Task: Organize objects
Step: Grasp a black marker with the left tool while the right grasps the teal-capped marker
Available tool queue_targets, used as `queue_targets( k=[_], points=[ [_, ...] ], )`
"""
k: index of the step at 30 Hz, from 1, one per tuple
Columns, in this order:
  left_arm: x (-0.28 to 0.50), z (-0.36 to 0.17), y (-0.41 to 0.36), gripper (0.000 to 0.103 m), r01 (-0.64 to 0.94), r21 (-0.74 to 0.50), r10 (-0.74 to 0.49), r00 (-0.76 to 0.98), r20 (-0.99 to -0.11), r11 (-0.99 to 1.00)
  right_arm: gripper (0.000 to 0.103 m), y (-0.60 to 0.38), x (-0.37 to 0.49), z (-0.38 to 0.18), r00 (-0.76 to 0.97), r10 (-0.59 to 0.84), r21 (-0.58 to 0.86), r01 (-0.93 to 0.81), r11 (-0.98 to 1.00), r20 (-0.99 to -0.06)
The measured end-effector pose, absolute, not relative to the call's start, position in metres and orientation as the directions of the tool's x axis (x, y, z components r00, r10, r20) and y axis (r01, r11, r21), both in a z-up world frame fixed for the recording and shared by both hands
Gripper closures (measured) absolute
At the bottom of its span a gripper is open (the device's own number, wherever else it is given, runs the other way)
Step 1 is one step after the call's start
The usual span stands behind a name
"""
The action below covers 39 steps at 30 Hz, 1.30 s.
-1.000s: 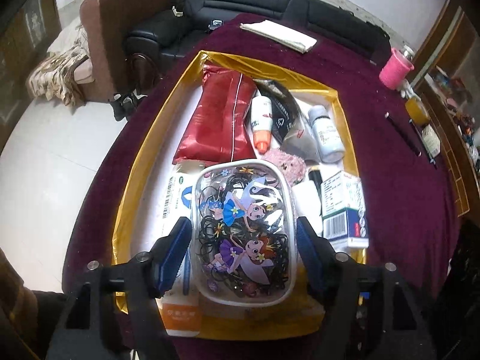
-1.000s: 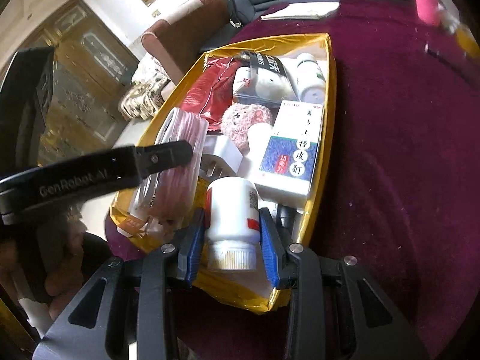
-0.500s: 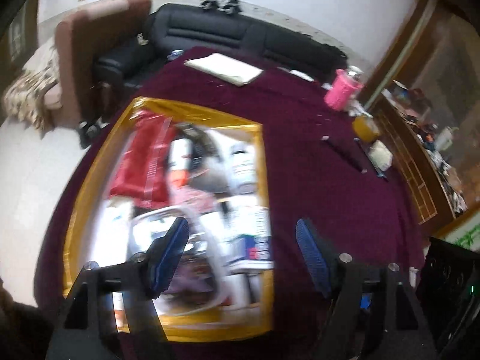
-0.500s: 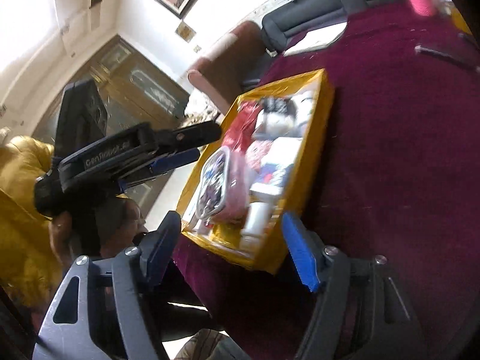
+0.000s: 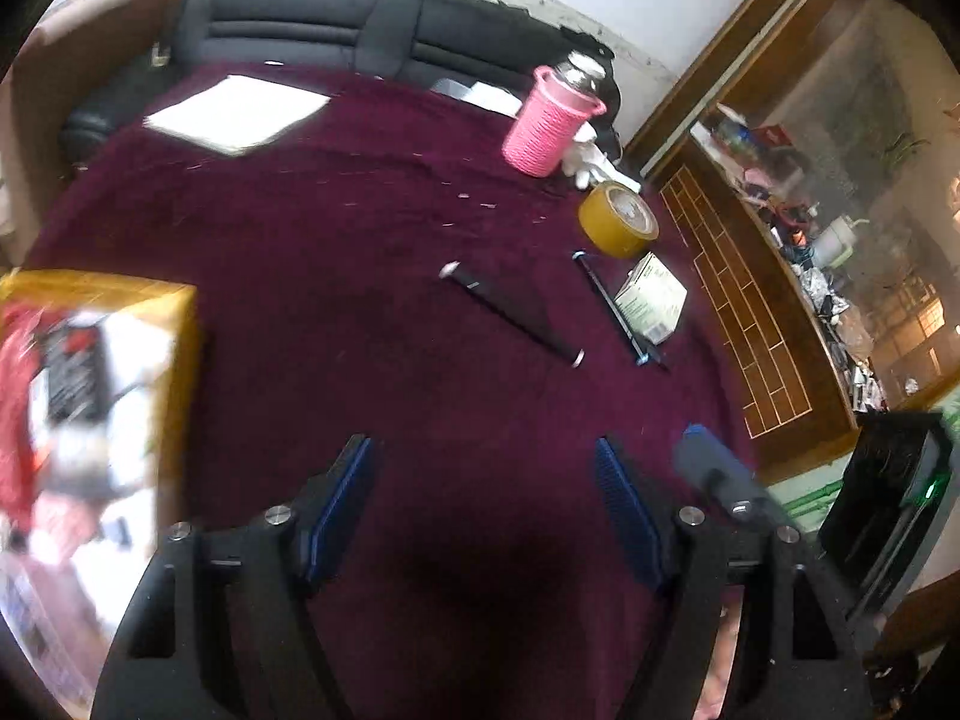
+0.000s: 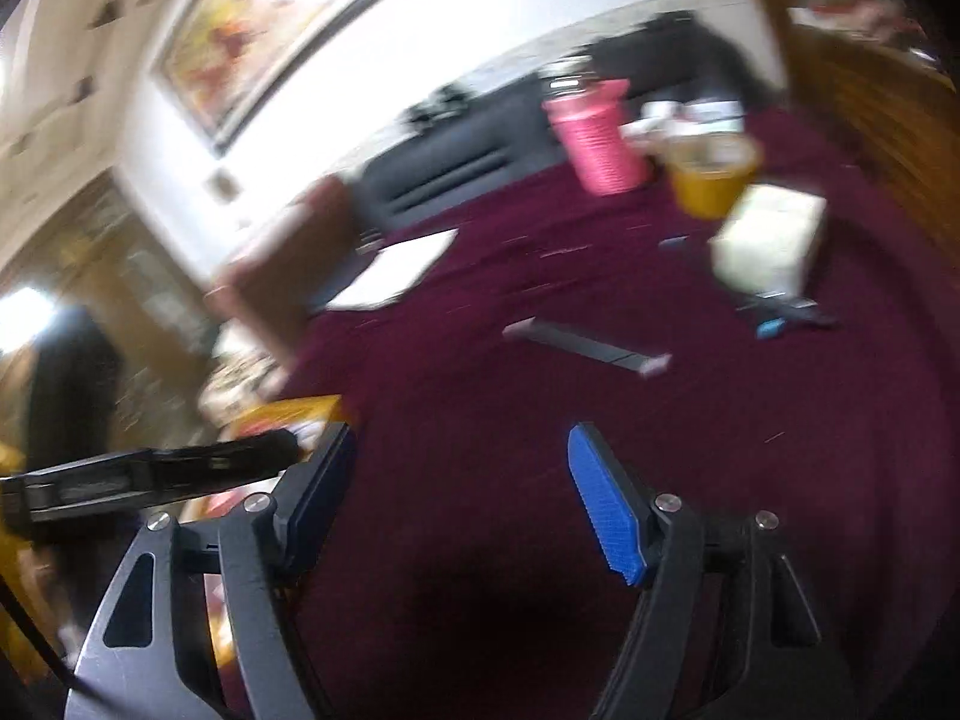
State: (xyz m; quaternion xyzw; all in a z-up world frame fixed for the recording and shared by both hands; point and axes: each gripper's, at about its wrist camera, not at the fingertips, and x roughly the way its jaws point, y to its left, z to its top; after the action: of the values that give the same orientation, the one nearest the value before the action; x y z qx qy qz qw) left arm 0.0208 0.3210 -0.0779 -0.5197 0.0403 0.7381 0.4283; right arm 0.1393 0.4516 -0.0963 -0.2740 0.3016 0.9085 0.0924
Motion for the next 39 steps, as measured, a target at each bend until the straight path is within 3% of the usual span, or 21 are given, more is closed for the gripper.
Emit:
queue_targets(
  k=[6, 10, 13, 17, 18, 22, 24, 39],
  points=[
    [0.002, -0.122, 0.424, 0.035, -0.630, -0.358, 0.512, -0.073, -0.856, -0.689, 0.031, 0.499, 0.154, -0.149, -0.830, 0.044, 0.628, -0.454, -0.632, -0.556],
    [-0.010, -0.156, 0.471, 0.035, -0.587, -0.342, 0.448, -0.041, -0.893, -0.734, 0.031, 0.505, 0.168, -0.148, -0.799, 0.147, 0.582, -0.537, -0.610, -0.583],
    [-0.011, -0.176, 0.496, 0.035, -0.578, -0.252, 0.354, -0.069, -0.933, -0.776, 0.031, 0.509, 0.170, -0.156, -0.818, 0.085, 0.643, -0.507, -0.574, -0.570],
    [-0.014, -0.183, 0.506, 0.037, -0.560, -0.203, 0.329, -0.134, -0.935, -0.803, 0.031, 0.510, 0.173, -0.153, -0.836, 0.056, 0.677, -0.480, -0.558, -0.546],
    [-0.014, -0.184, 0.505, 0.043, -0.558, -0.187, 0.317, -0.146, -0.937, -0.809, 0.031, 0.509, 0.174, -0.151, -0.836, 0.062, 0.674, -0.481, -0.560, -0.545],
    [-0.016, -0.182, 0.498, 0.083, -0.572, -0.092, 0.256, -0.213, -0.943, -0.815, 0.031, 0.507, 0.176, -0.151, -0.835, 0.065, 0.674, -0.484, -0.558, -0.546],
    [-0.021, -0.182, 0.490, 0.091, -0.576, -0.095, 0.253, -0.201, -0.946, -0.812, 0.031, 0.509, 0.174, -0.153, -0.833, 0.063, 0.674, -0.487, -0.555, -0.550],
    [0.034, -0.177, 0.343, 0.092, -0.711, -0.171, 0.319, -0.079, -0.945, -0.683, 0.031, 0.504, 0.160, -0.158, -0.810, 0.042, 0.628, -0.485, -0.608, -0.585]
  ],
)
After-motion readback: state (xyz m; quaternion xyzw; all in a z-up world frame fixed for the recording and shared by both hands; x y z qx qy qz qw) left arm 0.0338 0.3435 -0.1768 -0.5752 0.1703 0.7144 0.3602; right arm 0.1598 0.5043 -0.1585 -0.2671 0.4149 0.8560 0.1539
